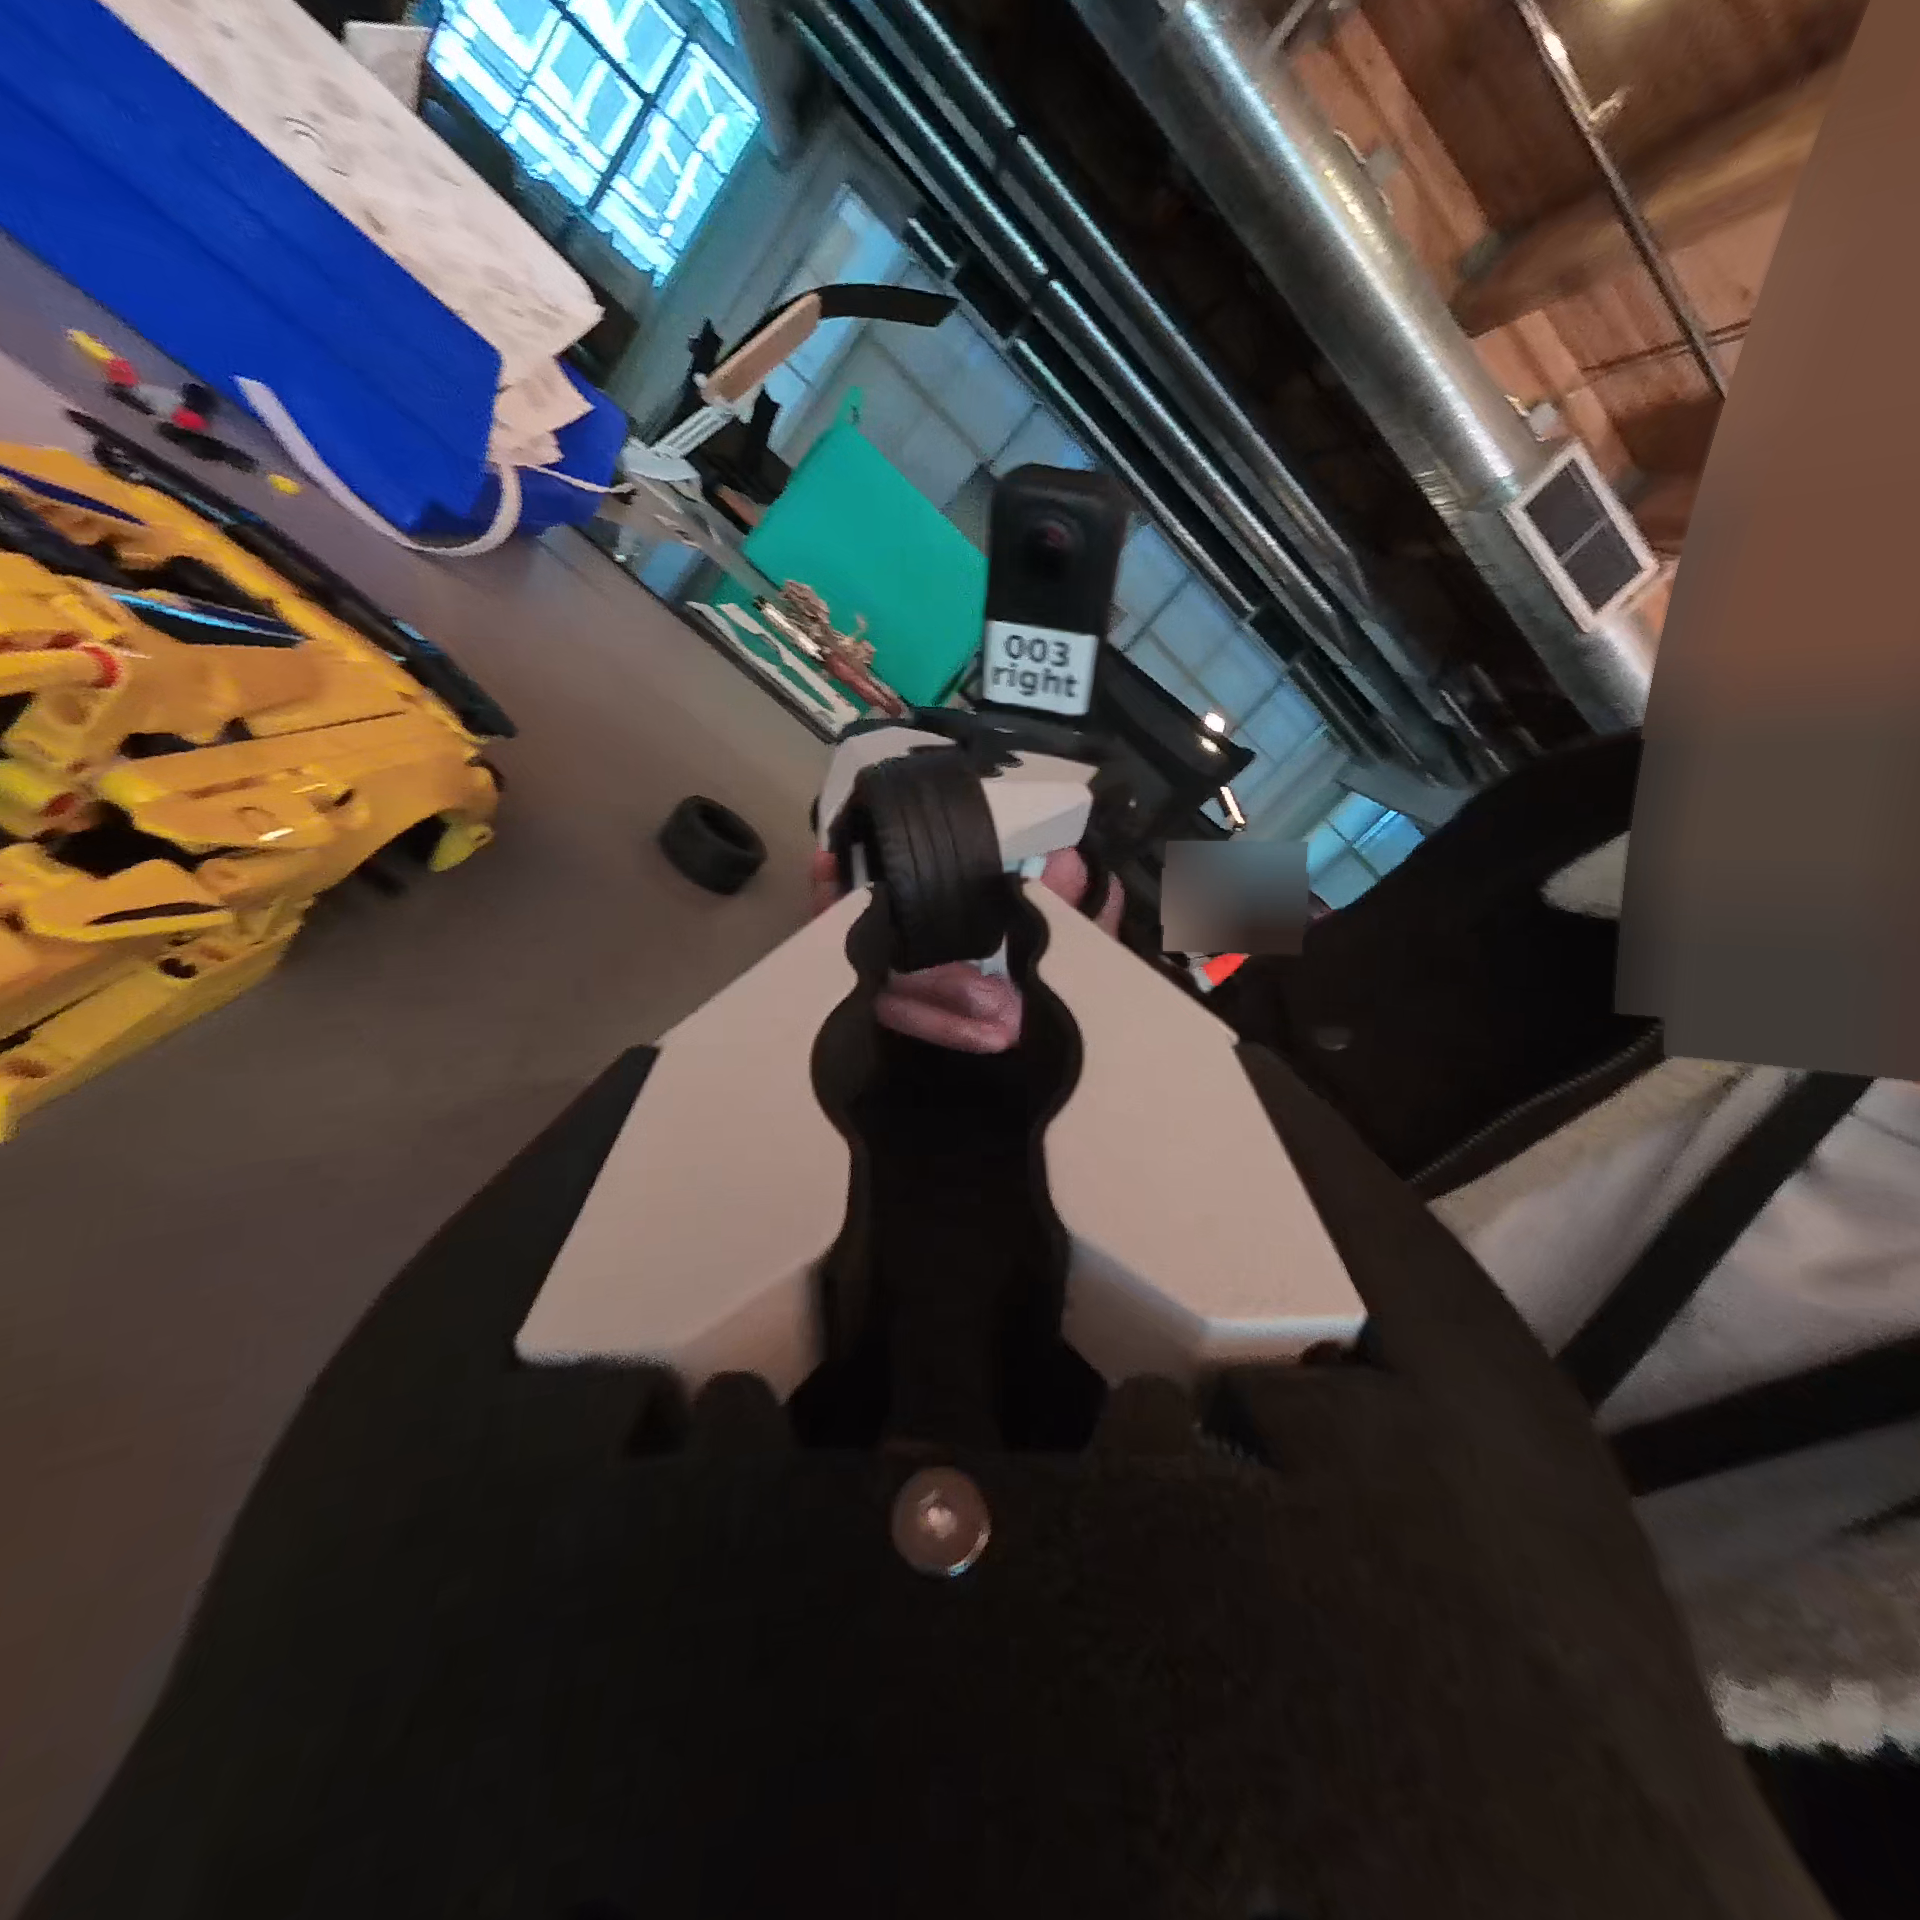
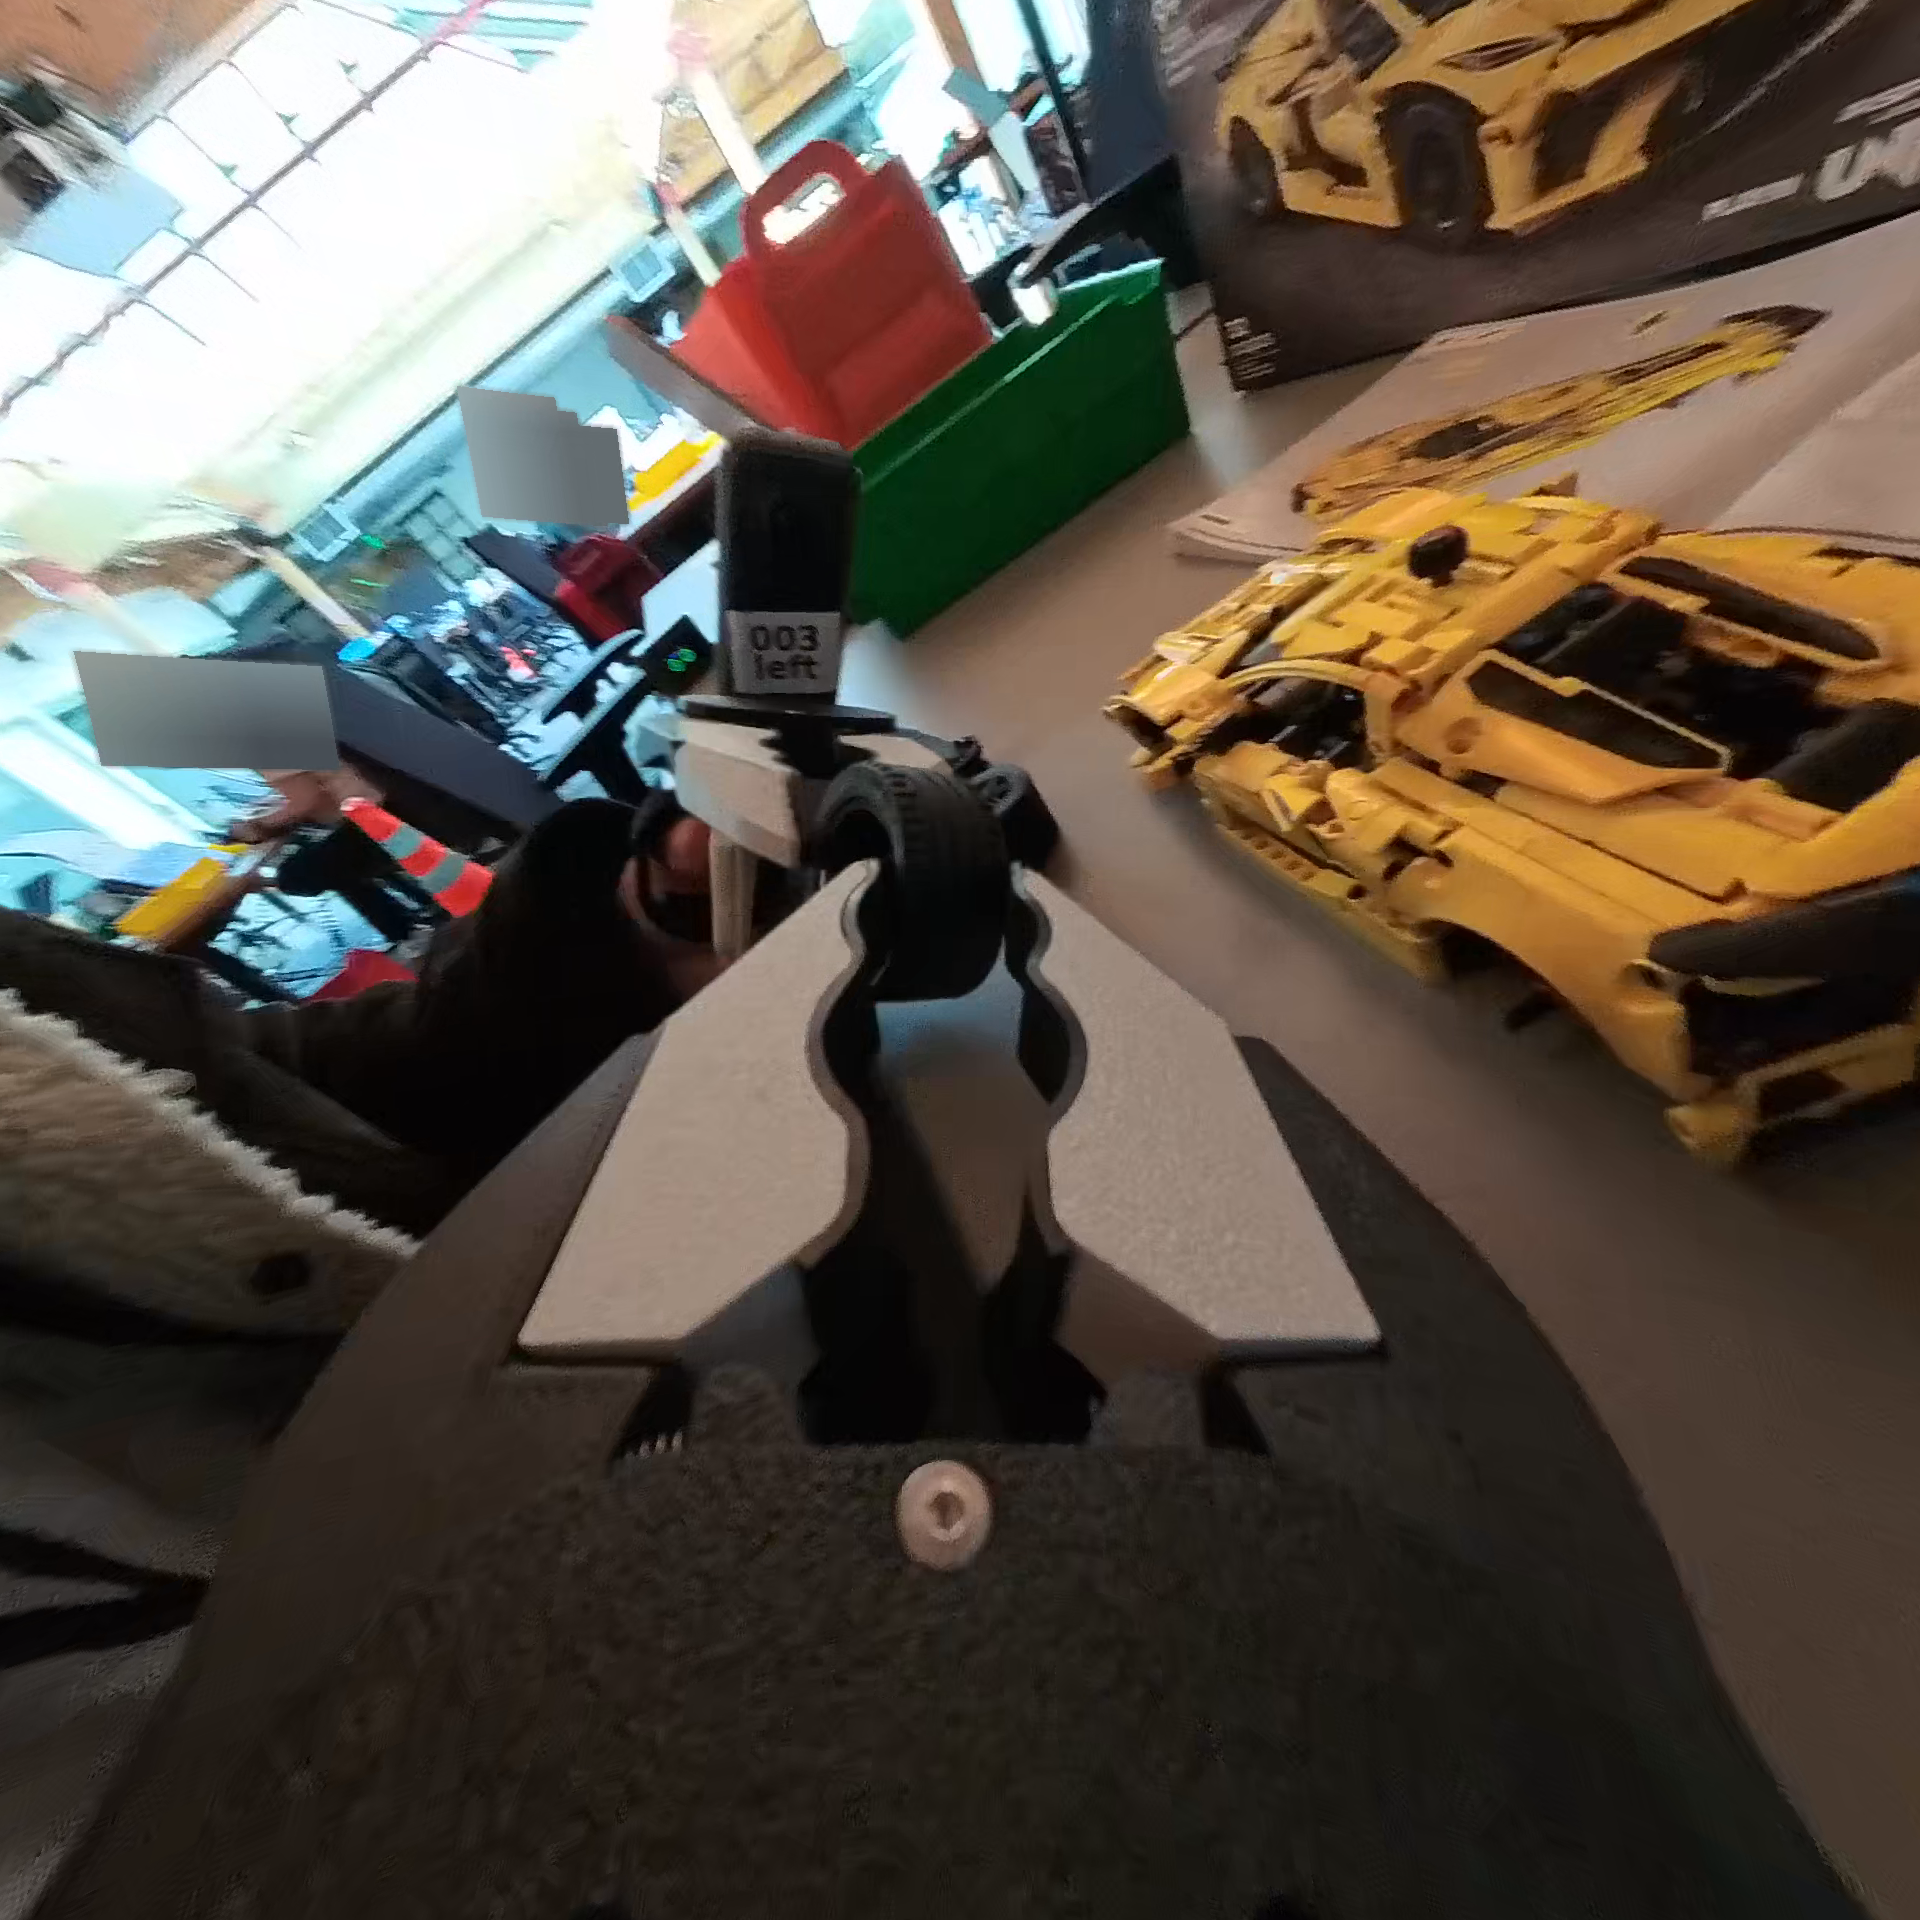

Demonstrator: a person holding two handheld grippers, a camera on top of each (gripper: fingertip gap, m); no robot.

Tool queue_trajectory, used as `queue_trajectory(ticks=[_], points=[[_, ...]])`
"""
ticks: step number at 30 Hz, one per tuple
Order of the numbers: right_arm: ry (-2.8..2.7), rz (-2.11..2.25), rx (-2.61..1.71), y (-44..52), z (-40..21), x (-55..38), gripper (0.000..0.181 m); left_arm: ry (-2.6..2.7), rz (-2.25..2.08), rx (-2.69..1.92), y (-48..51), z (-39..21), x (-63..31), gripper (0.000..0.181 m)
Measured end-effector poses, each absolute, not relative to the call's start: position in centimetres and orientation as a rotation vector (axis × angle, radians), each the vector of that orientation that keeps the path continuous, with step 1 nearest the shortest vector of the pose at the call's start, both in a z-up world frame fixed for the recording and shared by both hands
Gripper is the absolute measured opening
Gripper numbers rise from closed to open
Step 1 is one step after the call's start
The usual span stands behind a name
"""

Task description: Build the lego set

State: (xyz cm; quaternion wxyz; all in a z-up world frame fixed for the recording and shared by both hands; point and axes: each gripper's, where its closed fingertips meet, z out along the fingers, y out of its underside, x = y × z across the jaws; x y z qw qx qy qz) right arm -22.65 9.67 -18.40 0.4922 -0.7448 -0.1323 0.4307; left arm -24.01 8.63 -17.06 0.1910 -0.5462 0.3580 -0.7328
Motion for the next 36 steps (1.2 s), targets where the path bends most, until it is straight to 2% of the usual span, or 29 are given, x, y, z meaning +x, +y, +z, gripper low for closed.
queue_trajectory(ticks=[10,23,24,36], points=[[-0.202,1.177,-1.884,10.1,-19.8,-22.0,0.019,0.949,-2.027,-1.658,9.5,-18.4,-23.3,0.021],[-0.175,1.084,-1.949,10.7,-21.0,-21.4,0.019,0.879,-1.875,-1.764,10.9,-19.7,-23.0,0.02],[-0.164,1.067,-1.961,10.8,-21.2,-21.3,0.019,0.871,-1.853,-1.779,11.1,-20.0,-23.0,0.007],[-0.154,1.149,-1.956,10.5,-21.1,-21.4,0.019,0.884,-1.762,-1.768,11.4,-20.1,-23.0,0.005]])
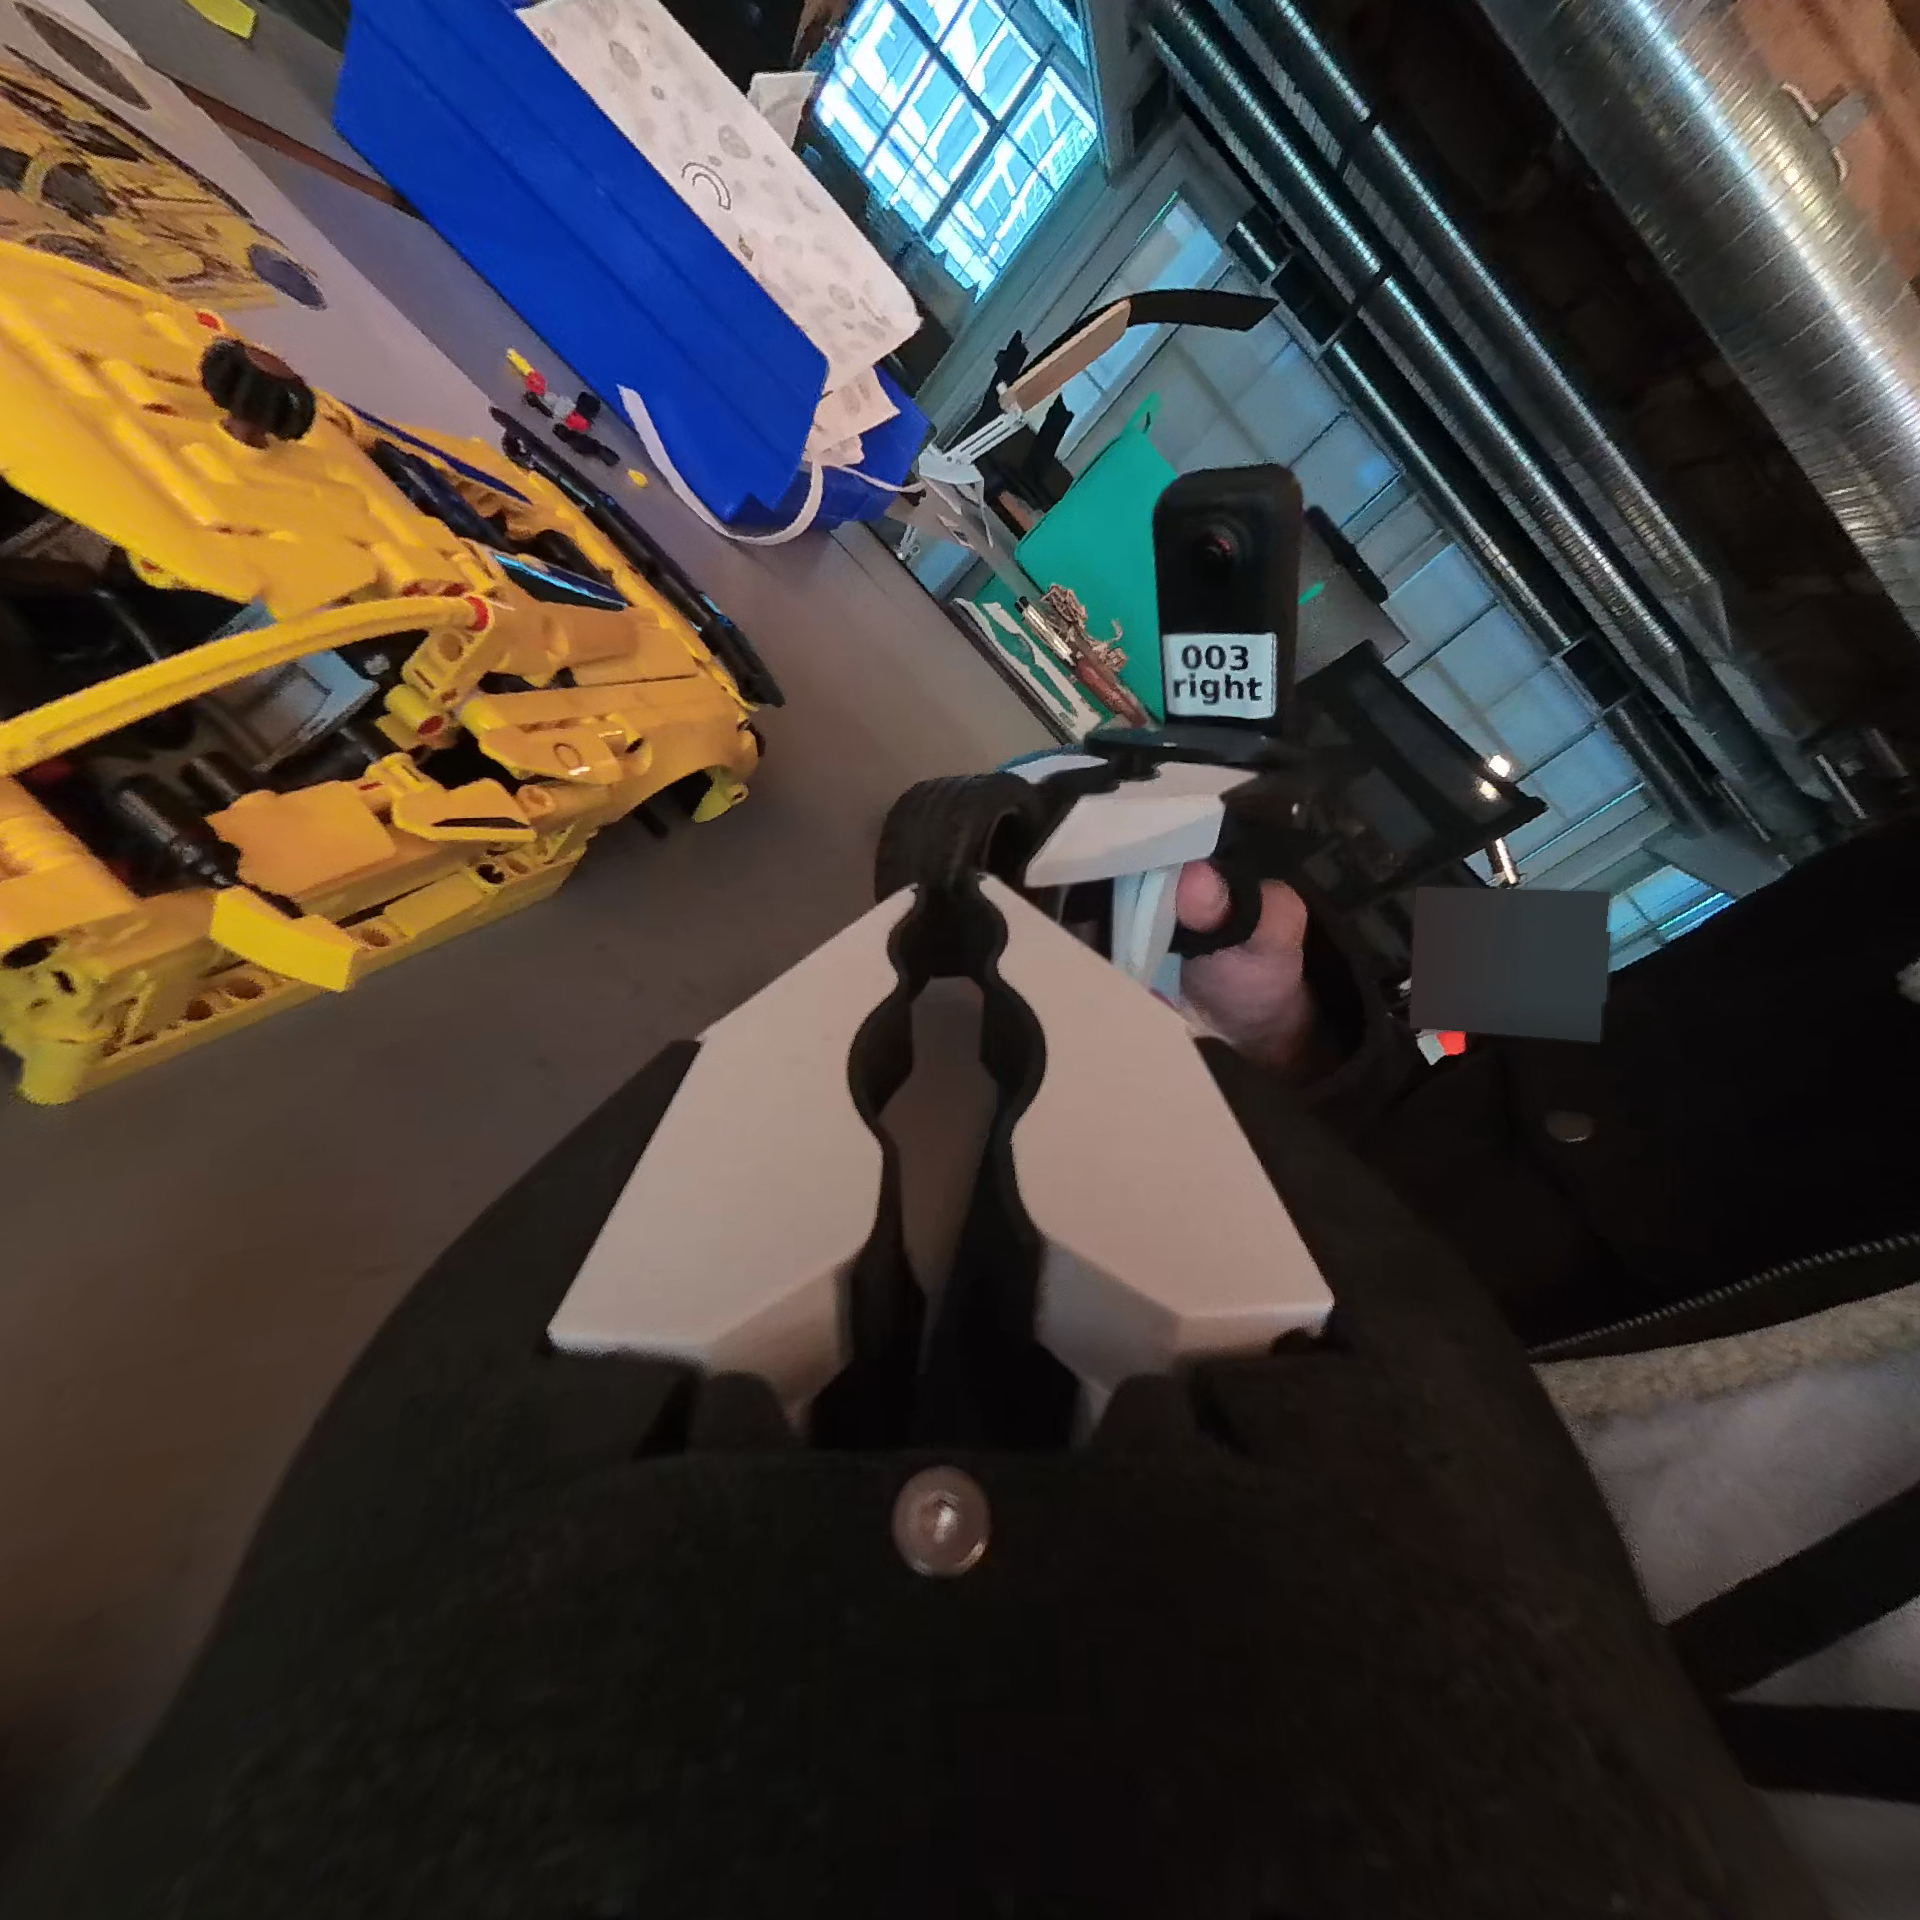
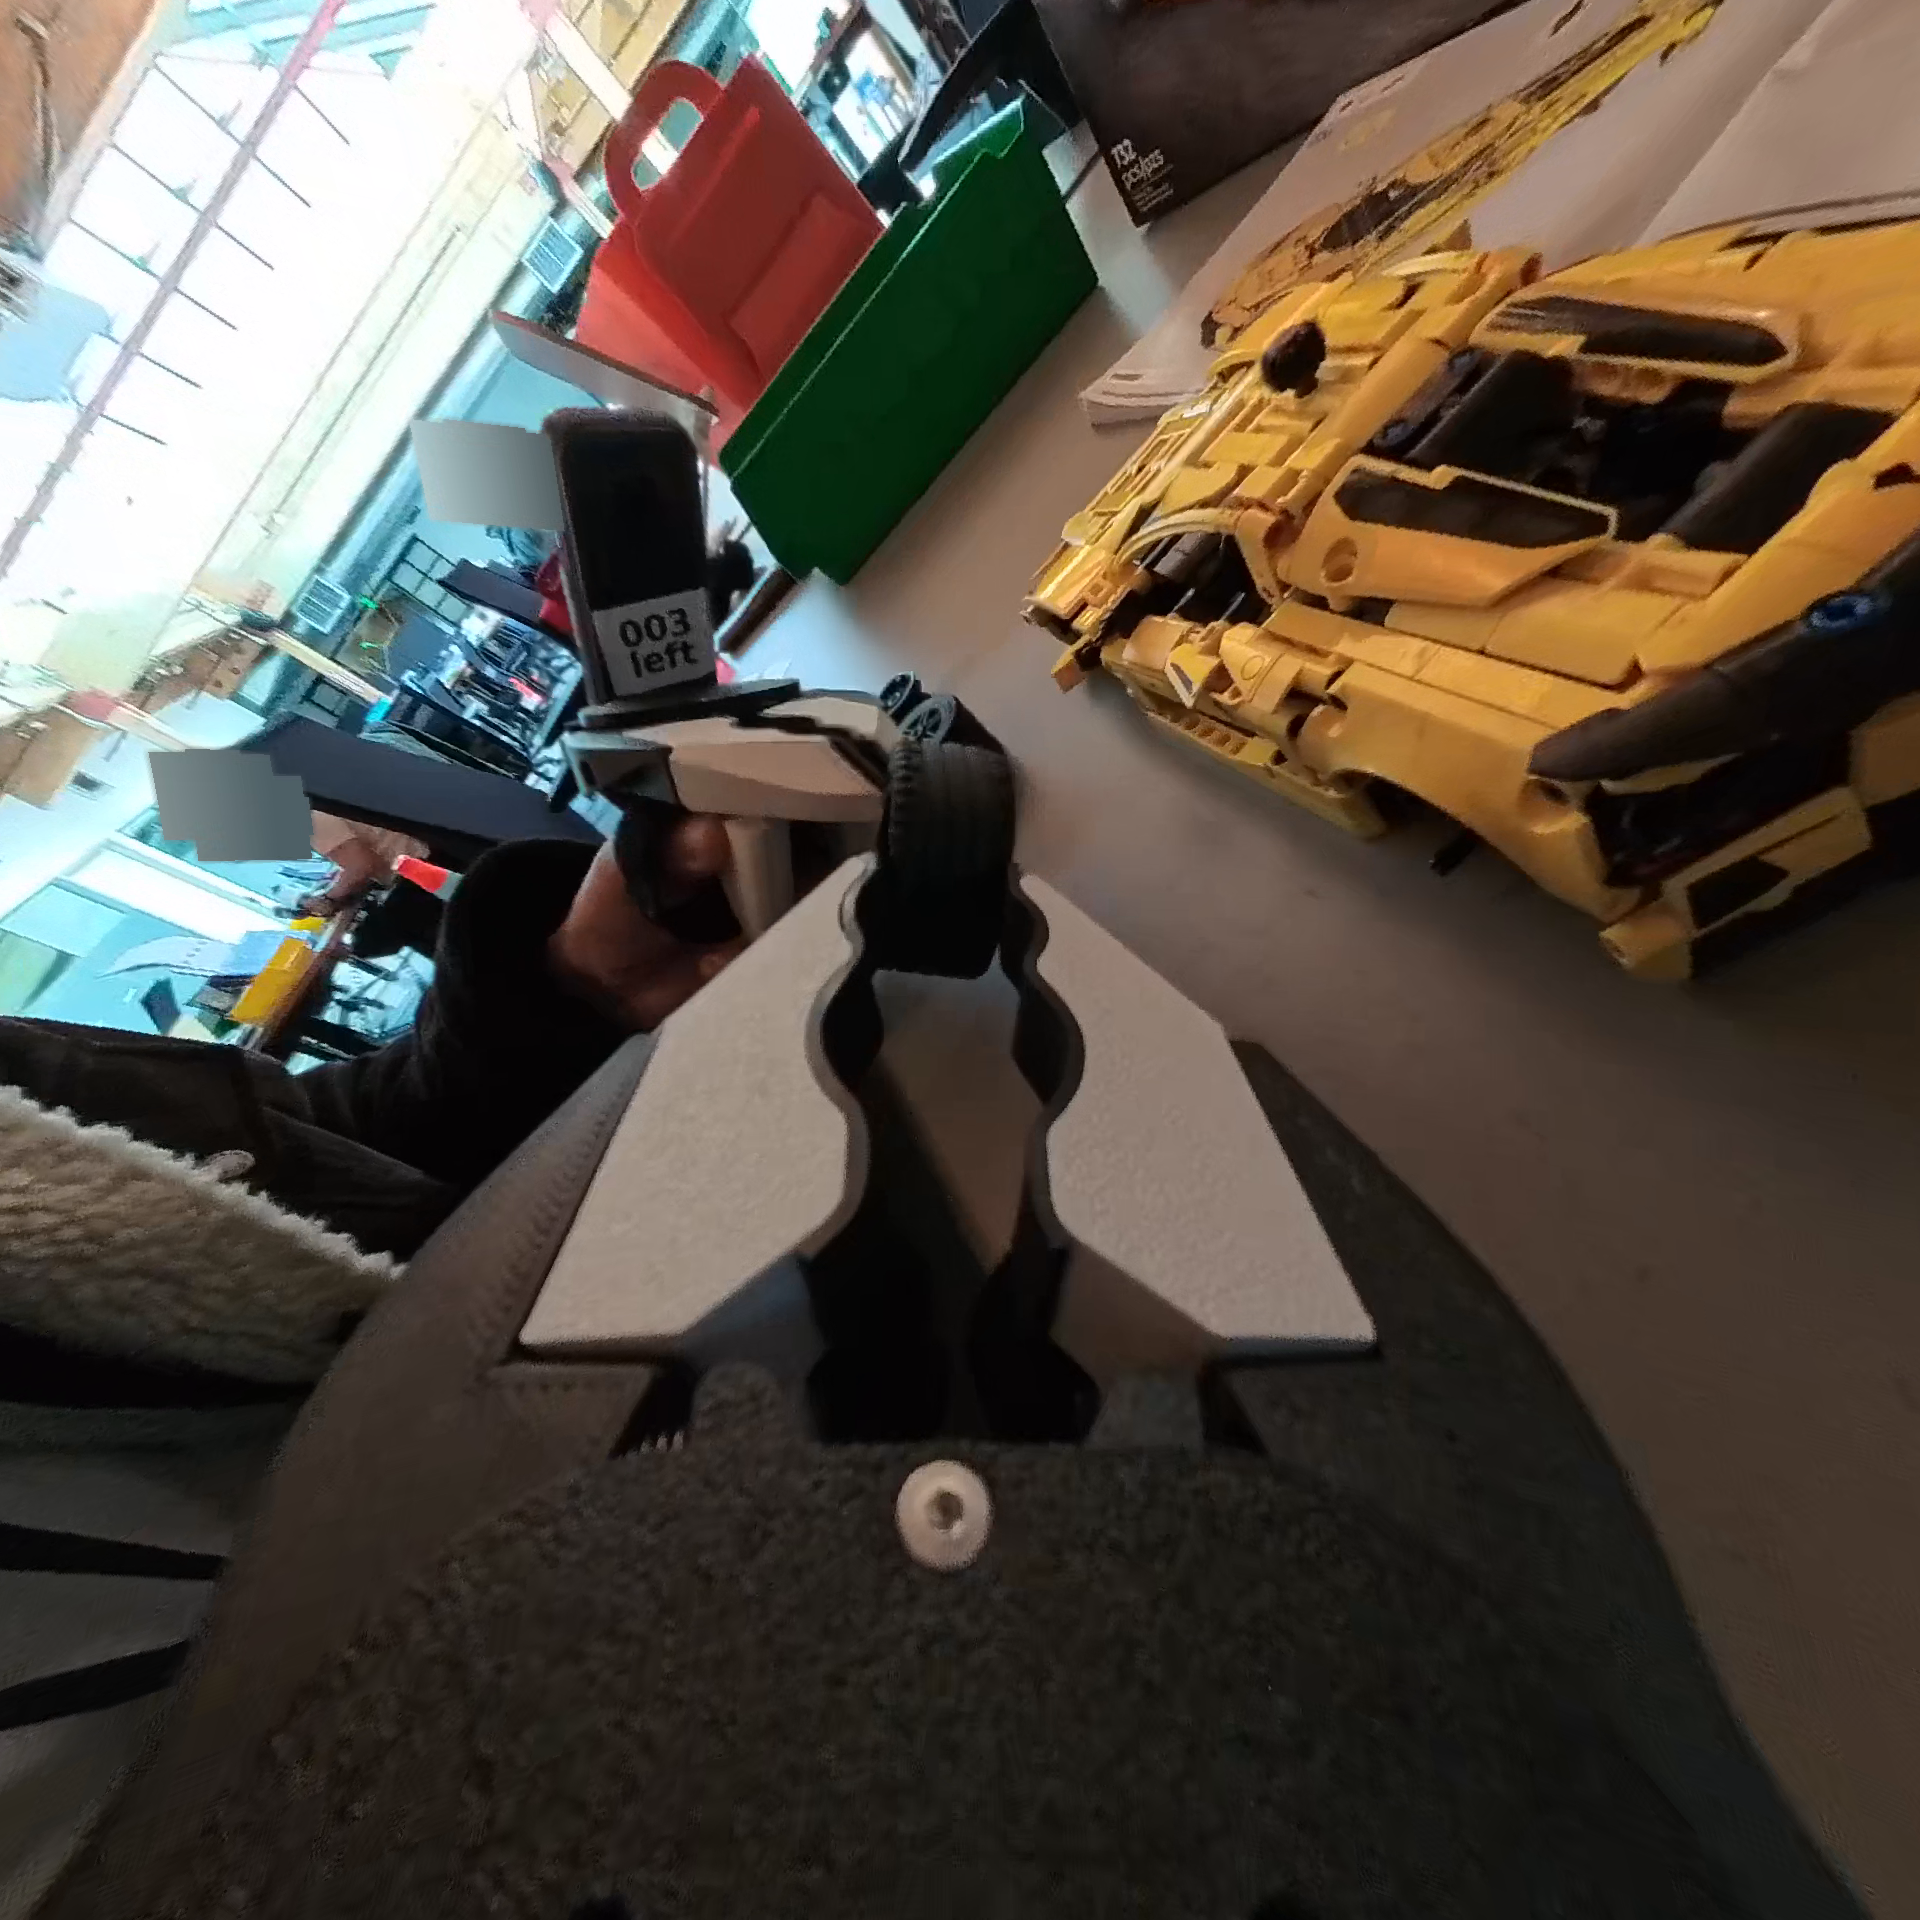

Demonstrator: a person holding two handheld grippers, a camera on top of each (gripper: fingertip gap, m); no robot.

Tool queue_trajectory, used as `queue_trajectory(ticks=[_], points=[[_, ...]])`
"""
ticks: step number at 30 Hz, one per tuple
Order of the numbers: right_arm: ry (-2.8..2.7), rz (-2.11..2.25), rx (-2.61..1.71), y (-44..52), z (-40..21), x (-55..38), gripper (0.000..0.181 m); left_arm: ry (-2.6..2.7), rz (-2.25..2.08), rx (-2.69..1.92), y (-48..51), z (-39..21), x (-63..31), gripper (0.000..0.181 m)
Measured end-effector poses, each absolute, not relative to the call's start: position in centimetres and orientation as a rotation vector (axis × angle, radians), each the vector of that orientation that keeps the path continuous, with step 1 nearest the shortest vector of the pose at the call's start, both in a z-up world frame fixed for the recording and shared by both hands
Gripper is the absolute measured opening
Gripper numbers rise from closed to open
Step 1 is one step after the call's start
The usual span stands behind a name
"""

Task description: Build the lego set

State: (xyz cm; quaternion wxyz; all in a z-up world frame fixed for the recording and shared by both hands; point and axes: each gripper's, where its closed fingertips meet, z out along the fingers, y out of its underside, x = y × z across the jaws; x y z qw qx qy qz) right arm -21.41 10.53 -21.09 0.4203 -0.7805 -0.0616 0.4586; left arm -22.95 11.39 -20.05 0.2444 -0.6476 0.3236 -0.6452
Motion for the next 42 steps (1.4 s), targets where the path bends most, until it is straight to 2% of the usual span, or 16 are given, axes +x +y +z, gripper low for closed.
queue_trajectory(ticks=[9,12,17,20,39,40,42], points=[[-0.046,1.327,-1.911,10.6,-20.5,-20.8,0.019,1.006,-1.611,-1.703,10.5,-19.9,-22.6,0.005],[-0.059,1.32,-1.895,10.6,-20.3,-20.8,0.019,0.988,-1.683,-1.649,10.4,-19.1,-22.9,0.005],[-0.067,1.279,-1.892,10.7,-20.2,-20.6,0.019,0.938,-1.757,-1.641,10.8,-18.6,-23.1,0.025],[-0.077,1.328,-1.859,10.4,-19.6,-20.8,0.02,0.929,-1.766,-1.662,11.0,-18.8,-23.0,0.027],[-0.089,1.484,-1.811,9.7,-18.7,-21.6,0.019,0.961,-1.81,-1.565,10.0,-17.8,-23.1,0.017],[-0.086,1.477,-1.808,9.8,-18.7,-21.5,0.019,0.952,-1.831,-1.56,10.0,-17.7,-23.2,0.018],[-0.103,1.466,-1.809,9.7,-18.7,-21.7,0.019,0.936,-1.875,-1.567,10.0,-17.6,-23.1,0.035]])
